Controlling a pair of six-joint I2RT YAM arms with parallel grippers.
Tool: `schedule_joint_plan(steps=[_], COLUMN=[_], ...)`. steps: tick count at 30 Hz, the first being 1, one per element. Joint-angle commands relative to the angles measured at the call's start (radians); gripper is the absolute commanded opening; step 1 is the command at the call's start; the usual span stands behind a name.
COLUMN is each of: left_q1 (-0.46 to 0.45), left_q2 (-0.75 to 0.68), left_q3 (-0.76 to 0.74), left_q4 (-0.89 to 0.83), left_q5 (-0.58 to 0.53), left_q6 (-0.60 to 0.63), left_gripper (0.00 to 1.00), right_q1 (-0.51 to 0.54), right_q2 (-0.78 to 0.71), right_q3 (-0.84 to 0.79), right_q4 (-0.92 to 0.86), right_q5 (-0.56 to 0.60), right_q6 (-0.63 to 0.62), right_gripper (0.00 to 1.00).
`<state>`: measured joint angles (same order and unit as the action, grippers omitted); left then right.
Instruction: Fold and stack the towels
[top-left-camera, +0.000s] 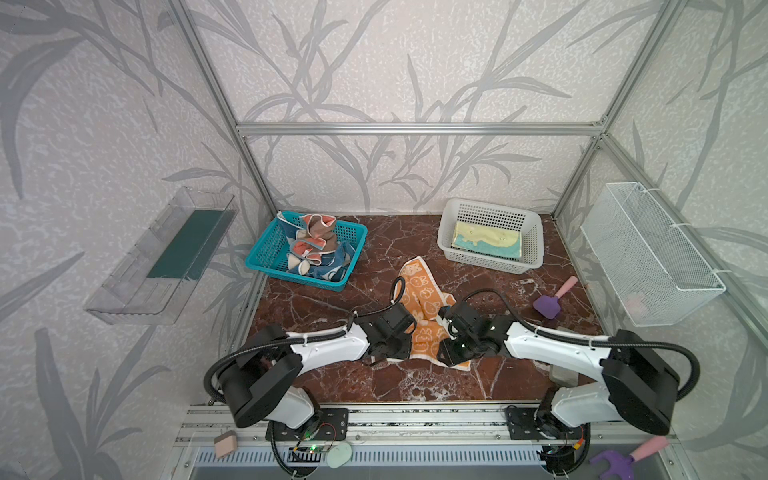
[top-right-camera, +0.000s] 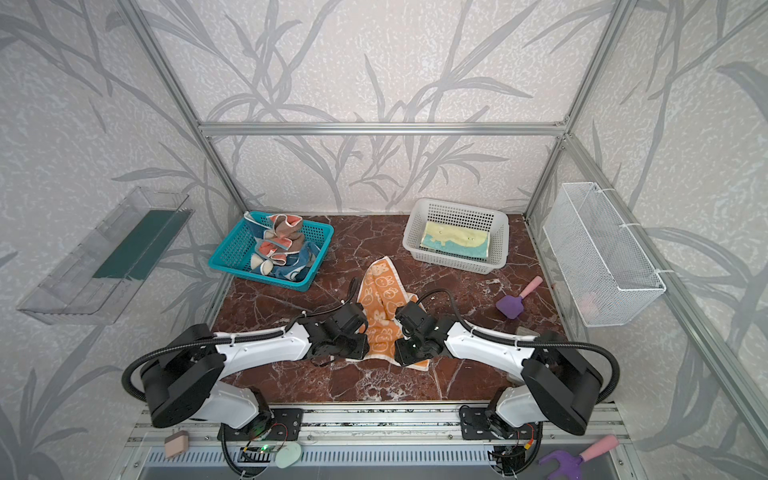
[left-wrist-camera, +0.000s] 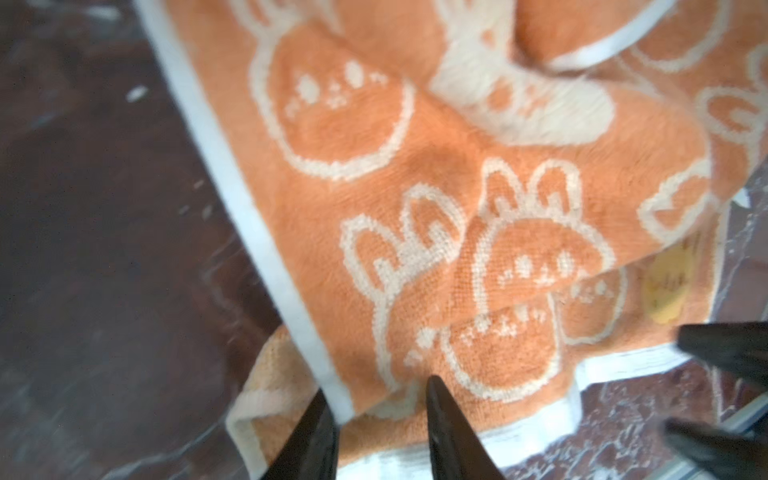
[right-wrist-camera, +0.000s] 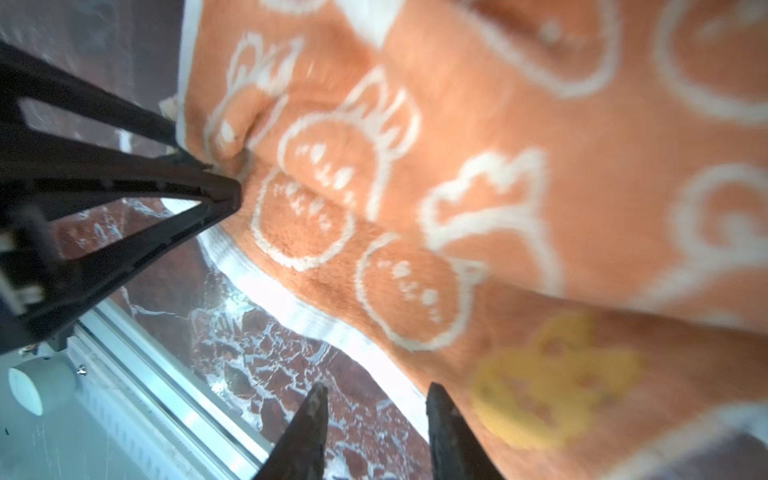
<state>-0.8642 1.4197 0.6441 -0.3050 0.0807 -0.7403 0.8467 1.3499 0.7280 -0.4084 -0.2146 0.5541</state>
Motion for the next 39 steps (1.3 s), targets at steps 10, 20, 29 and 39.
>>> schedule_joint_plan(steps=[10, 20, 29, 39], left_q1=[0.052, 0.162, 0.209, 0.327], left_q2=[-0.327, -0.034, 0.163, 0.276], left_q3=[0.037, 0.286, 0.447, 0.586], left_q4=[-0.329, -0.189, -0.233, -0.194], left_q5=[-0.272, -0.081, -0.009, 0.123], left_q6=[-0.009, 0.124, 0.222, 0.220], left_gripper=[0.42, 0.41, 0.42, 0.42], right_q1=[-0.225, -0.214, -0.215, -0.216], right_q2=[0.162, 0.351, 0.515, 0.395], right_q3=[0.212, 0.275, 0.389, 0.485], right_q4=[-0.037, 0.021, -0.014, -0.190], right_q5=[-0.079, -0.072, -0.091, 0.091], right_q6=[-0.029, 0.077, 0.067, -0.086], right_gripper=[0.41, 0.43, 0.36, 0.01])
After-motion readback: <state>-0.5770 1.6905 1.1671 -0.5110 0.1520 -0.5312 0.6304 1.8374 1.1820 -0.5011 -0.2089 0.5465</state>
